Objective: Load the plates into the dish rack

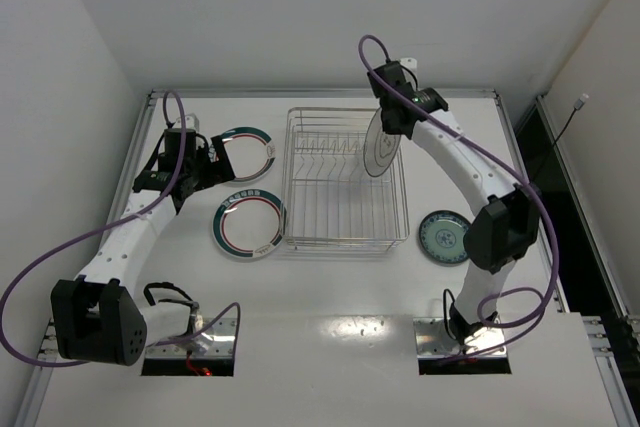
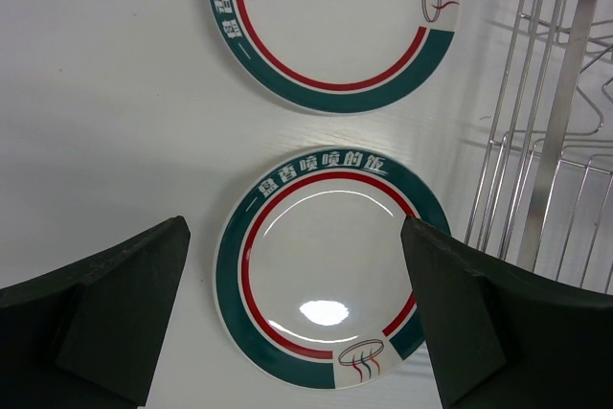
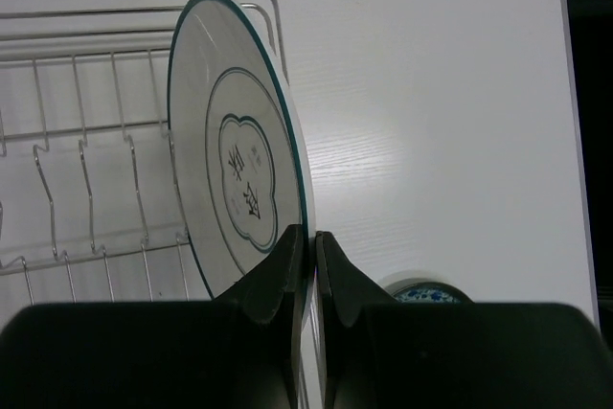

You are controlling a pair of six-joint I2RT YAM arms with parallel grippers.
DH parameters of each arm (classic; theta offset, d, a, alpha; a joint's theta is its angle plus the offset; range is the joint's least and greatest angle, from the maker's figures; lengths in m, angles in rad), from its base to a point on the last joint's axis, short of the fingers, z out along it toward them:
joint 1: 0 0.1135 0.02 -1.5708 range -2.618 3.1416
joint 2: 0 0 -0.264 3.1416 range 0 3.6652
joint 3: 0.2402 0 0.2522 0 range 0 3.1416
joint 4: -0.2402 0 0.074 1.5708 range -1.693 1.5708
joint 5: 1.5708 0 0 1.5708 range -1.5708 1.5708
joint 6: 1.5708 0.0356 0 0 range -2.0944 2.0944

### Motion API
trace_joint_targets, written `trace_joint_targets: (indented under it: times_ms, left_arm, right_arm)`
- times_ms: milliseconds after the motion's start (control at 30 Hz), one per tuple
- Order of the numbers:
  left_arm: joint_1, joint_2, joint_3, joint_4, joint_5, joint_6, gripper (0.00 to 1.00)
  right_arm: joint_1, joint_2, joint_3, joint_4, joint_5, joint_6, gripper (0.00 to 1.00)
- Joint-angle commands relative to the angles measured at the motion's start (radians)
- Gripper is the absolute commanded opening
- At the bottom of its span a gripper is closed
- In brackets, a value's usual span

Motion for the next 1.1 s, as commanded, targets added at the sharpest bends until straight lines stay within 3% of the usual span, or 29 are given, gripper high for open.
trace_joint_targets:
  times_ms: [0, 100, 233, 267, 300, 600, 767, 833, 933, 1067]
  left_arm:
    - [-0.006, -0.001, 0.027, 0.024, 0.002, 0.014, 0.91]
    - [-0.006, -0.001, 0.027, 0.024, 0.012, 0.014, 0.91]
    - [-0.006, 0.008, 0.027, 0.024, 0.012, 0.014, 0.91]
    - [-0.006, 0.008, 0.027, 0.024, 0.012, 0.014, 0.91]
    - [-0.006, 0.008, 0.027, 0.024, 0.012, 0.014, 0.91]
    - [-0.006, 0.008, 0.027, 0.024, 0.012, 0.014, 0.91]
    - [-0.006, 0.008, 0.027, 0.015, 0.012, 0.014, 0.91]
    - [-0.006, 0.008, 0.027, 0.015, 0.012, 0.014, 0.91]
    - [-0.006, 0.008, 0.027, 0.015, 0.012, 0.014, 0.91]
    - [-0.006, 0.008, 0.027, 0.015, 0.012, 0.014, 0.91]
  right_arm:
    - [0.031, 0.016, 0.018, 0.008, 0.008, -0.007, 0.00]
    - [0.040, 0.006, 0.018, 0.017, 0.008, -0.007, 0.05]
    - [0.040, -0.035, 0.008, 0.017, 0.008, -0.018, 0.27]
    - [0.040, -0.047, 0.008, 0.017, -0.002, -0.018, 0.27]
    - [0.040, -0.059, 0.008, 0.017, -0.002, -0.018, 0.37]
    - [-0.007, -0.291, -0.111, 0.008, -0.125, -0.038, 0.70]
    - [-0.131, -0.510, -0.323, -0.001, -0.186, -0.015, 0.73]
    - [-0.240, -0.564, -0.462, -0.015, -0.220, -0.015, 0.73]
    - [-0.442, -0.642, -0.649, -0.015, -0.407, -0.015, 0.73]
    - [-0.559, -0.742, -0.843, 0.015, -0.546, 0.016, 0.73]
